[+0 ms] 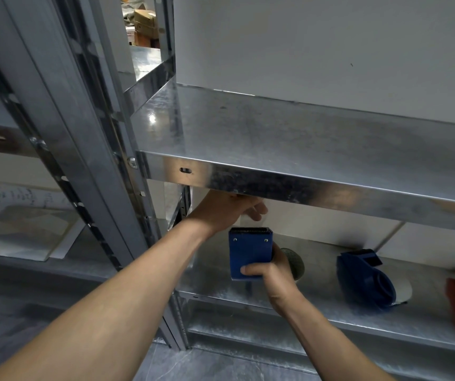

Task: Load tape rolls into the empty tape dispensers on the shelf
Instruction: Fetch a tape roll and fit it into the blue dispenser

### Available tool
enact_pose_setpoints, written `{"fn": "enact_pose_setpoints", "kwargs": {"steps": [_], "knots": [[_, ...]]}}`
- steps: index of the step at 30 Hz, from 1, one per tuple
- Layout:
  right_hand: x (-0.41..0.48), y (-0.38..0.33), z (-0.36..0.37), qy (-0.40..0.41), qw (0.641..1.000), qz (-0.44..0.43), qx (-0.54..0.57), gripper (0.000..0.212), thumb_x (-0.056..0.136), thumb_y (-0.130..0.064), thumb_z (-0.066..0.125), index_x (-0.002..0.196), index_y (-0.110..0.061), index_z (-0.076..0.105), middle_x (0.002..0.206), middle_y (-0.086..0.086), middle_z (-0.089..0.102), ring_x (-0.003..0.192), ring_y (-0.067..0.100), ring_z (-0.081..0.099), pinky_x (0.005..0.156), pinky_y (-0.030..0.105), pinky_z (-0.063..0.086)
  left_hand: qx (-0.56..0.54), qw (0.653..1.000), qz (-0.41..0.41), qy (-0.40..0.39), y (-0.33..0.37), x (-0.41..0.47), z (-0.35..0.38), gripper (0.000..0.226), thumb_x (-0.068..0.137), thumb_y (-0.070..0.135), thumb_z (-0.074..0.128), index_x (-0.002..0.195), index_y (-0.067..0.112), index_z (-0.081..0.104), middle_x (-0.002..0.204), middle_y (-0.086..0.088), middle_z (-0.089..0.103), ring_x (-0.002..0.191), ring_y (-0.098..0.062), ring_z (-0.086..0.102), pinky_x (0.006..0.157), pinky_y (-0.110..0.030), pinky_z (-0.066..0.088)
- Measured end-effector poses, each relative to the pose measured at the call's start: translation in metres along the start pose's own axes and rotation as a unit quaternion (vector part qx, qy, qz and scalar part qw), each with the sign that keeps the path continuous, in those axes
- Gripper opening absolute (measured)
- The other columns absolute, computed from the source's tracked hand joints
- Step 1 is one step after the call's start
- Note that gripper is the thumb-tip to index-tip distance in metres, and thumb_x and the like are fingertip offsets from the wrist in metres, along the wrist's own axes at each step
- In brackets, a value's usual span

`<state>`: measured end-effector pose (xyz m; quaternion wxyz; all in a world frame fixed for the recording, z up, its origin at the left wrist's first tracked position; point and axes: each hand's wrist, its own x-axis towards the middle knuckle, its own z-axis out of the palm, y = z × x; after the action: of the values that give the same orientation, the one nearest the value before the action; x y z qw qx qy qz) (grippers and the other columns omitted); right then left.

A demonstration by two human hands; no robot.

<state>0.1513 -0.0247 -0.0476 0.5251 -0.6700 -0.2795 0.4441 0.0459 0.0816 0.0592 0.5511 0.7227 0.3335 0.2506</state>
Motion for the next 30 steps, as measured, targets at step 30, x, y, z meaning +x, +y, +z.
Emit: {"fn": "enact_pose_setpoints", "kwargs": {"steps": [30], "knots": [[0.005, -0.027, 0.000, -0.045, 0.970, 0.178, 0.162, 0.017, 0.085, -0.003, 0.066, 0.102, -0.004, 0.069, 0.089, 0.017, 0.076, 0.086, 0.034, 0.070, 0.082, 0.048, 0.057, 0.271, 0.952, 0.129, 0.065, -0.066, -0.006, 0.017, 0.006, 0.085, 0.017, 0.071, 0.082, 0.015, 0.076, 0.137, 0.004, 0.052, 0.130, -0.012, 0.040, 0.100, -0.019, 0.031]]}}
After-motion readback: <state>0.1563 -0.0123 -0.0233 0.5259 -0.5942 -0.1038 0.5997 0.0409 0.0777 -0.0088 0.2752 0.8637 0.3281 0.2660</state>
